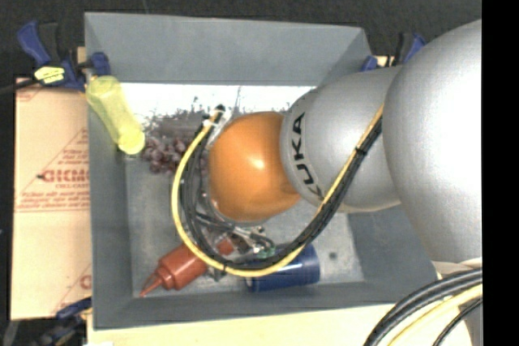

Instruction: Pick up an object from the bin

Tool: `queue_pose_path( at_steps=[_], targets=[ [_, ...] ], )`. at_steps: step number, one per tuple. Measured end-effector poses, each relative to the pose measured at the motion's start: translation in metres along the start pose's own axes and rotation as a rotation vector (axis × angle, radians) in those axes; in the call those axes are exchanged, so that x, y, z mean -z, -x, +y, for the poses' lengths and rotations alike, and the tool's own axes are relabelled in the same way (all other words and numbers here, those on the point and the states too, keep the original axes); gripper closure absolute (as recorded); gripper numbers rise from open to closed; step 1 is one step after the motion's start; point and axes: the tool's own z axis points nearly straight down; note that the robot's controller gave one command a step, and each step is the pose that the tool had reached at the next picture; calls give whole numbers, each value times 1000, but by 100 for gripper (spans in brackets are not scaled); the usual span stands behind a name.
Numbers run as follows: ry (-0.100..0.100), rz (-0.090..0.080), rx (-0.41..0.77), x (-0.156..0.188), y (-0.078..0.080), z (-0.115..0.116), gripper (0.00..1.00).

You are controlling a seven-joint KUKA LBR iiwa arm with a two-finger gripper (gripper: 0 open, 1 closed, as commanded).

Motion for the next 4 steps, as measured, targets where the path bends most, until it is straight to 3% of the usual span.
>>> queue_pose_path(
  at_steps=[4],
  targets=[
    [-2,-7,-9,52,2,-1,100]
  ],
)
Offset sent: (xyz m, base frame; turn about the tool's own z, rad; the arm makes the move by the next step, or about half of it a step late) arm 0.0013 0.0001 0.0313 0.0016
